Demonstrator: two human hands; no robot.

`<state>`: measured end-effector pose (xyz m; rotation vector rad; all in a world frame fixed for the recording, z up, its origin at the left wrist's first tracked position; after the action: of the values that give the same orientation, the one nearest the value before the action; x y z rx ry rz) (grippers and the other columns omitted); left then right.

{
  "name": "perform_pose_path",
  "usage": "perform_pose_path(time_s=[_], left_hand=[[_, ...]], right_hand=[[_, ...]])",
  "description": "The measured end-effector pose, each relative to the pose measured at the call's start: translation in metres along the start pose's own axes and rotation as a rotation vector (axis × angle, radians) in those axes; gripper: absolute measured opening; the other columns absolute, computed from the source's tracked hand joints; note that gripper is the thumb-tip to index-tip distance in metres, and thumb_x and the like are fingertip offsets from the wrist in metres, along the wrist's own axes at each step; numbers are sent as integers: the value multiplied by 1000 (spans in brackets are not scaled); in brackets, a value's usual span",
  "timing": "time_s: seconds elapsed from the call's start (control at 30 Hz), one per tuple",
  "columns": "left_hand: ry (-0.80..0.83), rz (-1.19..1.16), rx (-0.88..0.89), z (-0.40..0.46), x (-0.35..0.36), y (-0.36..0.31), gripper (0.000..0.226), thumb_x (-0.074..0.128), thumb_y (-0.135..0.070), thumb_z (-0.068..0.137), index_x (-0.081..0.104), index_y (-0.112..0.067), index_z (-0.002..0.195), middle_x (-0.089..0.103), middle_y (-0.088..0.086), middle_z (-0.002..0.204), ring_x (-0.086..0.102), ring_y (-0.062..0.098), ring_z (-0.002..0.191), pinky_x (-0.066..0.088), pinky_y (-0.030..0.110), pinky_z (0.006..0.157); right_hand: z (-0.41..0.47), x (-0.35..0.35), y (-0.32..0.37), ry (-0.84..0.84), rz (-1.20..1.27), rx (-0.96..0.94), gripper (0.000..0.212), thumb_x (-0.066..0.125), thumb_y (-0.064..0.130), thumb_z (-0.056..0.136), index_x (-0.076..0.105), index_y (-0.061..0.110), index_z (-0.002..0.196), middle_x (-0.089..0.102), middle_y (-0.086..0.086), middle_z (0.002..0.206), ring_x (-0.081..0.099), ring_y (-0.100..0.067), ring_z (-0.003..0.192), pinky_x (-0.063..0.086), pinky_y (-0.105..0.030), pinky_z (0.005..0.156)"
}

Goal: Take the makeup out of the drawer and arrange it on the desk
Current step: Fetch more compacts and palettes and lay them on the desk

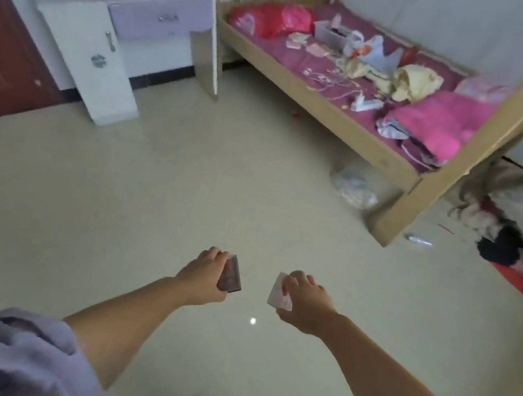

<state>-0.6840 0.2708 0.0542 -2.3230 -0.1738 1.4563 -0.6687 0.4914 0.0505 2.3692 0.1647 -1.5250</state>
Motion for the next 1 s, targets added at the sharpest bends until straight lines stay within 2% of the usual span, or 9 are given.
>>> perform_pose_path(time_s=[0.2, 0.37, 0.8, 1.0], left_hand=[[-124, -36, -164, 7, -57, 112, 72, 64, -27, 79, 30, -17, 142, 35, 4, 136, 37, 21, 127, 40, 31, 99], [-145, -50, -212, 47, -80, 163, 72, 62, -28, 79, 30, -16, 142, 36, 5, 135, 39, 22, 125, 39, 30, 98], [-285, -166, -335, 278, -265, 290, 73, 64, -31, 80, 29, -13, 142, 35, 6, 136, 39, 22, 124, 40, 32, 101], [-302, -153, -409, 351, -335, 388, 73, 65, -30, 80, 29, -13, 141, 36, 6, 136, 41, 22, 120, 42, 30, 97]], right_hand=[[121, -37, 99, 6, -77, -205, 50, 58, 39, 85, 43, 17, 127, 36, -4, 139, 38, -24, 125, 39, -36, 99], [213, -57, 130, 49, -159, -301, 52, 55, 42, 87, 40, 17, 130, 33, -4, 141, 37, -25, 125, 38, -36, 98], [542, -200, 162, 83, -270, -433, 49, 56, 39, 86, 42, 15, 126, 37, -6, 138, 40, -26, 122, 42, -37, 94], [685, -243, 216, 77, -298, -520, 49, 56, 39, 87, 42, 15, 127, 37, -5, 139, 40, -25, 121, 41, -36, 94]])
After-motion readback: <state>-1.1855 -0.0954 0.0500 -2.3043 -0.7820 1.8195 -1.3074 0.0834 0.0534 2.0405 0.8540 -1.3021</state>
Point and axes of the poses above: each hand's wrist, its own z-axis towards the middle knuckle, its own x-axis out of the palm, y = z × x, the point moved 3 cm from there along z, towards the middle knuckle
